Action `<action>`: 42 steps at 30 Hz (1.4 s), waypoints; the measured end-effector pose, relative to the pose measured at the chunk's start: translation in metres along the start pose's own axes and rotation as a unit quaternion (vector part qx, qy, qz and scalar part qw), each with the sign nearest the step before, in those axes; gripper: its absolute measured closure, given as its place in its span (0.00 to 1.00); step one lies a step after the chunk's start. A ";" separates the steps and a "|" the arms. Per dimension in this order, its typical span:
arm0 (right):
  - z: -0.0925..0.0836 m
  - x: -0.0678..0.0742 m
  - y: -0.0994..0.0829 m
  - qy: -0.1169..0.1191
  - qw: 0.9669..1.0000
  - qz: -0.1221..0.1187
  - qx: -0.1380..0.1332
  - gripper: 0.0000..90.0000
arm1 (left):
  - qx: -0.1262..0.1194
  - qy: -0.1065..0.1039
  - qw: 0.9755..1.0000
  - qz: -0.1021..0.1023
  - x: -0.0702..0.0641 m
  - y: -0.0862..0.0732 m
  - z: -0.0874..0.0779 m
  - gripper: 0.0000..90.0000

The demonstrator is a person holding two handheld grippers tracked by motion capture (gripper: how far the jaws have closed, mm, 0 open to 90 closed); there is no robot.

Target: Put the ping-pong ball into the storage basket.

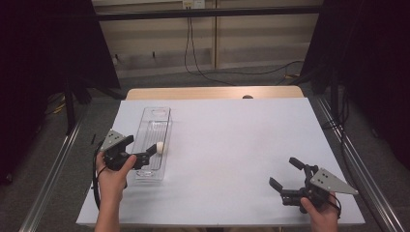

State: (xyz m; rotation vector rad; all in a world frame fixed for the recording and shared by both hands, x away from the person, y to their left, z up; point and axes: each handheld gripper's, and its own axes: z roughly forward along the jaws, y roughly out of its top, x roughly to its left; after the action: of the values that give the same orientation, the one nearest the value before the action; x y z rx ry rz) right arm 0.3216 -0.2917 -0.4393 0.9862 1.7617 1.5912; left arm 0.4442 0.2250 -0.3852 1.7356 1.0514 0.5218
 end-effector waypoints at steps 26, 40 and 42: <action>-0.002 0.000 0.001 -0.004 1.000 0.000 0.000 0.01 | -0.038 -0.009 0.999 0.008 0.002 -0.015 -0.021 0.04; -0.002 0.000 0.001 -0.004 1.000 -0.001 -0.002 0.01 | -0.044 0.001 0.999 0.020 0.000 -0.023 -0.028 0.04; -0.002 0.000 0.001 -0.004 1.000 -0.001 -0.002 0.01 | -0.046 0.000 0.999 0.022 -0.001 -0.024 -0.028 0.04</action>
State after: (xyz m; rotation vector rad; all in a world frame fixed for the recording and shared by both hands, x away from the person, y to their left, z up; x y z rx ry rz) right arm 0.3204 -0.2933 -0.4381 0.9876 1.7537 1.5855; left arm 0.4128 0.2422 -0.3952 1.6809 0.9775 0.5887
